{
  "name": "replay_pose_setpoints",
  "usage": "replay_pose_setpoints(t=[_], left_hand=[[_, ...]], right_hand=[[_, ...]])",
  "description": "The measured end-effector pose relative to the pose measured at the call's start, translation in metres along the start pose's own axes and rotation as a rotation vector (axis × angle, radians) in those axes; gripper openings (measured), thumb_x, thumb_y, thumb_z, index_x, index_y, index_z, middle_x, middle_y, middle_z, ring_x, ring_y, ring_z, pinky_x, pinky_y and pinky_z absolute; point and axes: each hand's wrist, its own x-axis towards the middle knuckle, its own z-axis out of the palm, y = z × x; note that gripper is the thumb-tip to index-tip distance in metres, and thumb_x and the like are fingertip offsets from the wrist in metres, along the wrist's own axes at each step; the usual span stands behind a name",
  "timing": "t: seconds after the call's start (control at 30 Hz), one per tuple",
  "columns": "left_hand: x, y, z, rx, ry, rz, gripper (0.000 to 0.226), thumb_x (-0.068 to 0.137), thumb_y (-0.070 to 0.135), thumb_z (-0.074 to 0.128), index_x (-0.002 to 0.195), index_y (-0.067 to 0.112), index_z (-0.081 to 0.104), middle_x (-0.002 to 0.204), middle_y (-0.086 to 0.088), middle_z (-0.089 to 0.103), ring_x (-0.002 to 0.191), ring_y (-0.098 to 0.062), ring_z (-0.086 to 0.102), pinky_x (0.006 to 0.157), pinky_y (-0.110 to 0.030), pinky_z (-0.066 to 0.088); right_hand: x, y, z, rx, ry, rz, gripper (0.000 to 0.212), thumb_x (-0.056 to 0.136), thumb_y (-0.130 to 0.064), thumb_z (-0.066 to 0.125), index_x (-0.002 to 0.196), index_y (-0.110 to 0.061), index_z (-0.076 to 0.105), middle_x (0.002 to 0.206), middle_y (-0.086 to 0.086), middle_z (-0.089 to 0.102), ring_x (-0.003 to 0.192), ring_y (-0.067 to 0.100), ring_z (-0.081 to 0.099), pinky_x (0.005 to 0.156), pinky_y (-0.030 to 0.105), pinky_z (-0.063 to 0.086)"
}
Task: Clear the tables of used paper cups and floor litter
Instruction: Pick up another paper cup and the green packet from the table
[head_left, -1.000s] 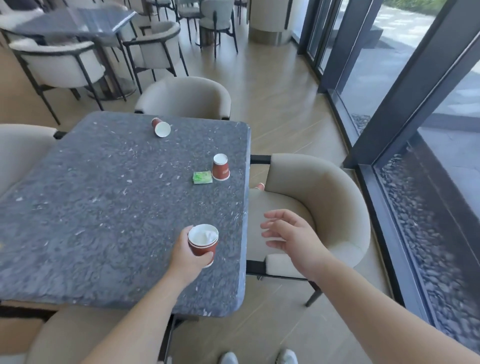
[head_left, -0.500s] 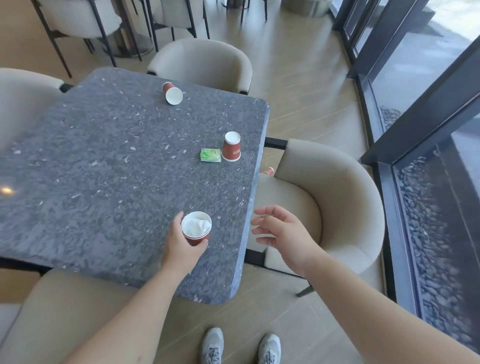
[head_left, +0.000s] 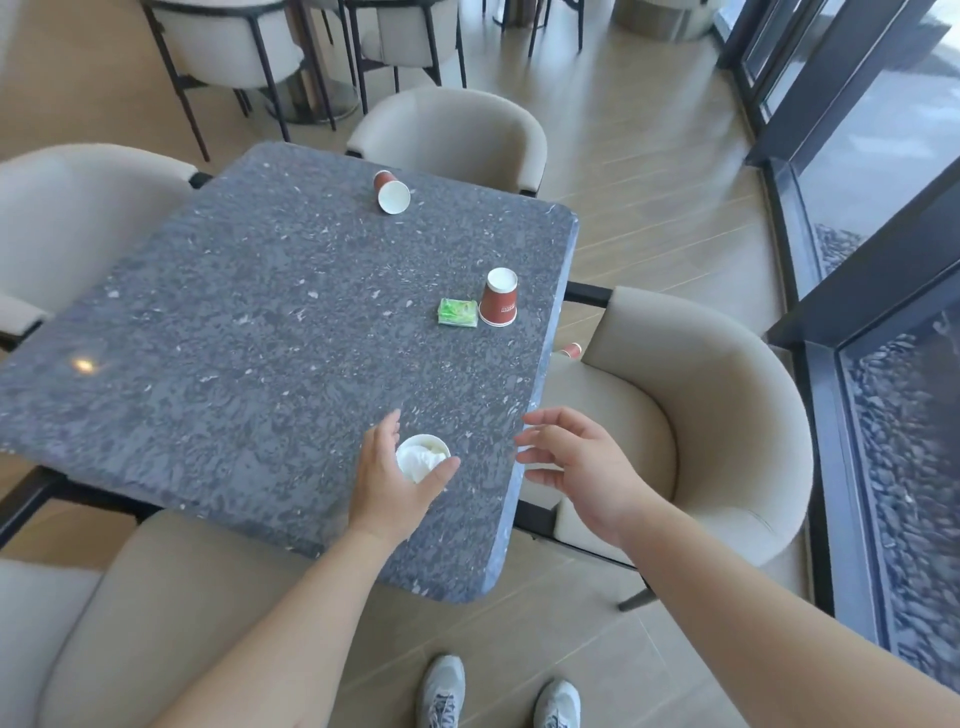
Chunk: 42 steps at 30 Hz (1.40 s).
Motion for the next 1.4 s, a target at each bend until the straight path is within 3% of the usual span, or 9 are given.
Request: replay_pose_setpoints(t=[0.13,0.2,0.37,0.57,0.73,0.87,1.03,1.2,1.4], left_hand=[[0.009,0.056,-0.007,-0.162,-0.008,-0.076,0.045,0.071,0.064,0.057,0.105,0.034,0.058,0.107,0.012,0.060,0.101,-0.009,0.060,0.087,-0.031,0.049],[0.012,0.086,-0.010,-0.327,-0.026,-0.131,0.038,0.069,0.061,0.058,0.096,0.035,0.062,0.098,0.012,0.065,0.094,-0.009,0.064,0.077,-0.024,0.047],[0.010,0.145,-0.016,-0.588,-0.067,-0.152,0.029,0.073,0.052,0.062,0.090,0.028,0.067,0.083,0.010,0.072,0.080,-0.008,0.068,0.072,-0.029,0.050],[-0.002,0.179,-0.020,-0.700,-0.076,-0.210,0.047,0.069,0.053,0.064,0.100,0.018,0.067,0.090,-0.001,0.073,0.079,-0.014,0.070,0.070,-0.030,0.052],[-0.012,0.181,-0.021,-0.745,-0.032,-0.248,0.026,0.094,0.039,0.055,0.103,0.017,0.066,0.093,-0.003,0.072,0.079,-0.015,0.069,0.072,-0.031,0.052],[-0.018,0.176,-0.029,-0.759,0.005,-0.271,0.025,0.095,0.037,0.055,0.104,0.016,0.066,0.091,-0.004,0.072,0.079,-0.016,0.068,0.072,-0.031,0.051],[-0.003,0.165,-0.040,-0.762,0.021,-0.287,0.024,0.096,0.035,0.054,0.104,0.016,0.065,0.093,-0.005,0.070,0.080,-0.017,0.067,0.074,-0.033,0.049],[0.030,0.159,-0.052,-0.788,-0.004,-0.298,0.033,0.096,0.045,0.050,0.106,0.017,0.065,0.090,-0.002,0.071,0.078,-0.015,0.068,0.071,-0.031,0.049],[0.077,0.148,-0.065,-0.818,-0.055,-0.317,0.037,0.096,0.049,0.048,0.106,0.017,0.064,0.090,-0.002,0.071,0.077,-0.015,0.067,0.070,-0.031,0.049]], right_hand=[[-0.007,-0.016,-0.003,0.002,-0.040,-0.035,0.035,0.070,-0.023,0.063,0.104,-0.014,0.066,0.089,0.002,0.070,0.078,0.016,0.064,0.074,0.031,0.053],[-0.011,-0.025,-0.005,0.009,-0.057,-0.057,0.035,0.069,-0.023,0.063,0.103,-0.014,0.065,0.089,0.003,0.069,0.076,0.016,0.064,0.073,0.031,0.053],[-0.018,-0.044,-0.019,0.025,-0.082,-0.105,0.035,0.068,-0.023,0.061,0.102,-0.014,0.065,0.088,0.002,0.069,0.075,0.016,0.065,0.069,0.029,0.053],[-0.025,-0.052,-0.044,0.062,-0.120,-0.122,0.035,0.071,-0.022,0.059,0.105,-0.013,0.065,0.091,0.003,0.071,0.077,0.016,0.066,0.061,0.024,0.053],[-0.020,-0.048,-0.056,0.074,-0.160,-0.090,0.033,0.070,-0.022,0.061,0.102,-0.015,0.065,0.087,0.001,0.070,0.077,0.015,0.065,0.069,0.029,0.053],[-0.011,-0.052,-0.053,0.105,-0.184,-0.085,0.021,0.082,-0.011,0.058,0.102,-0.014,0.064,0.087,0.002,0.069,0.075,0.017,0.063,0.070,0.031,0.052],[0.001,-0.061,-0.042,0.085,-0.197,-0.074,0.029,0.070,-0.019,0.061,0.099,-0.015,0.065,0.081,0.000,0.070,0.072,0.015,0.064,0.069,0.030,0.052],[0.027,-0.075,-0.025,0.103,-0.145,-0.068,0.018,0.081,-0.008,0.060,0.097,-0.014,0.064,0.083,0.004,0.068,0.069,0.017,0.064,0.070,0.033,0.051],[0.062,-0.092,0.004,0.071,-0.062,-0.072,0.019,0.086,-0.006,0.058,0.104,-0.010,0.064,0.083,0.003,0.067,0.071,0.018,0.063,0.066,0.030,0.049]])
